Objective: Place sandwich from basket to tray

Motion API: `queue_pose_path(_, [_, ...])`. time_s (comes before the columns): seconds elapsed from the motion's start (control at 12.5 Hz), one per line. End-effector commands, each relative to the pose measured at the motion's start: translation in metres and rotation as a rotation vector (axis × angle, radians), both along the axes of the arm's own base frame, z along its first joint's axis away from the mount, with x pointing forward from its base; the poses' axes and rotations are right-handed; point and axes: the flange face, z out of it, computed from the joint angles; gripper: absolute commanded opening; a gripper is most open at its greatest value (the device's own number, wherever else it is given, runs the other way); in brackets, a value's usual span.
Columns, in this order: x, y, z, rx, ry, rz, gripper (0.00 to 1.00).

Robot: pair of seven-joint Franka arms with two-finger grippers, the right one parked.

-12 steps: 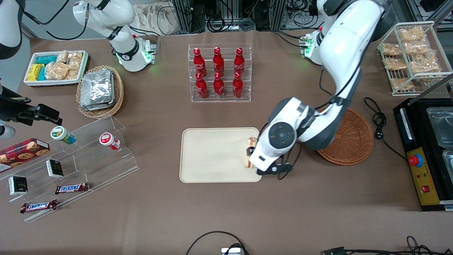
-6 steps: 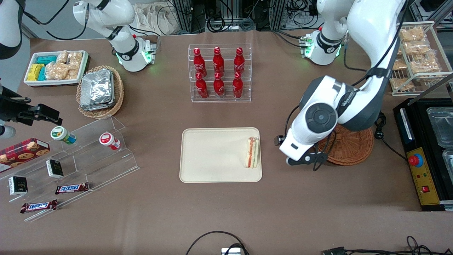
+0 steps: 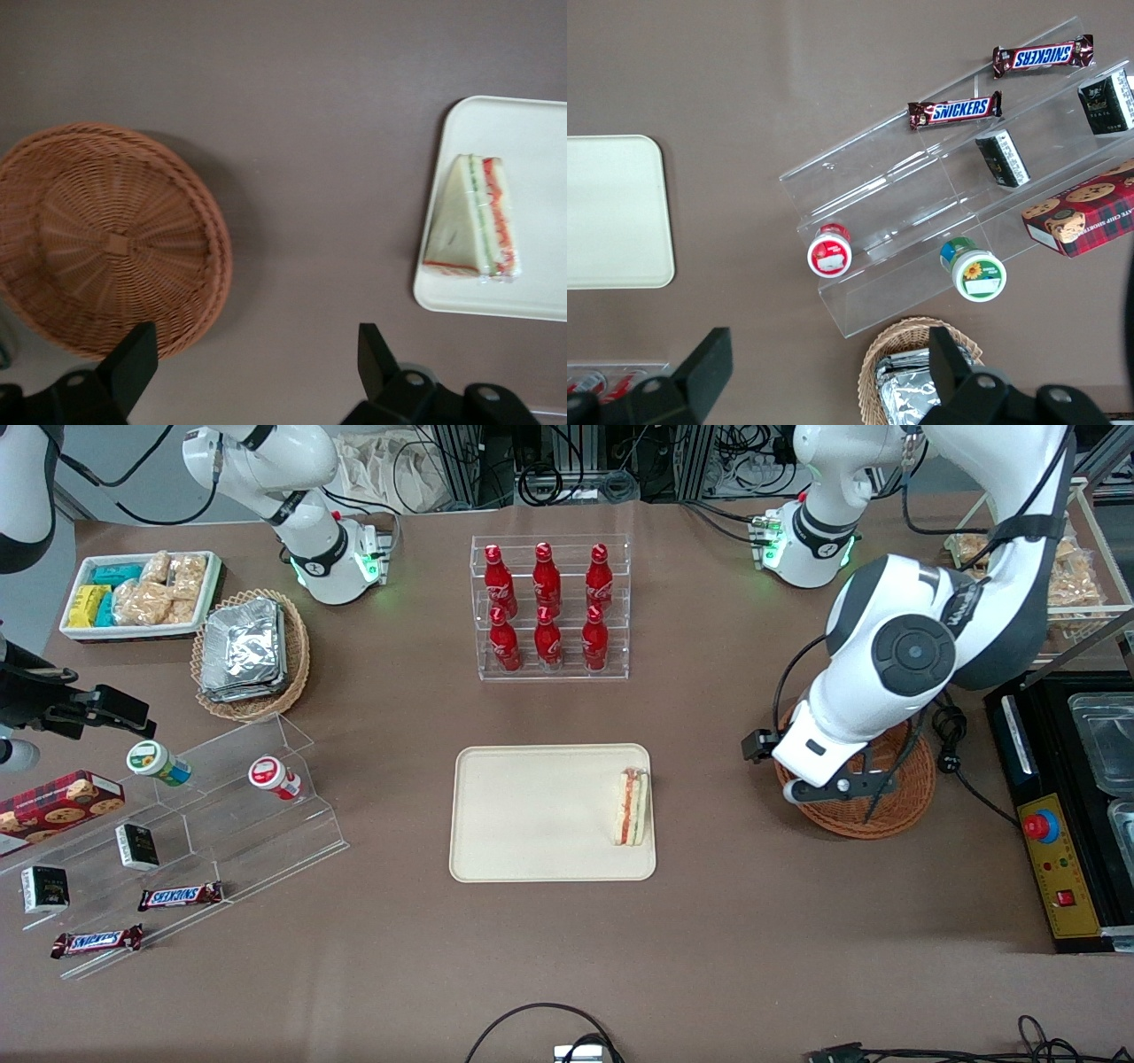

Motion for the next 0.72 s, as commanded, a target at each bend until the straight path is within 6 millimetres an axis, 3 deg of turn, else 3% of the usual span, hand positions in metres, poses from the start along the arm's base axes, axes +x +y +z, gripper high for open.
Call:
queue_pose_path(0.0, [-0.013, 0.051, 0.031, 0.004, 0.006, -0.04, 1.0])
queue_pose_path(0.08, [-0.015, 0.073, 0.042, 0.003, 0.004, -0.055, 1.0])
queue_pose_path(0.32, [-0.017, 0.112, 0.059, -0.001, 0.004, -0.063, 1.0])
queue_pose_path(0.4, [-0.013, 0.116, 0.066, -0.003, -0.013, -0.051, 1.0])
queue_pose_path(0.64, [0.001, 0.117, 0.058, -0.007, 0.015, -0.068, 1.0])
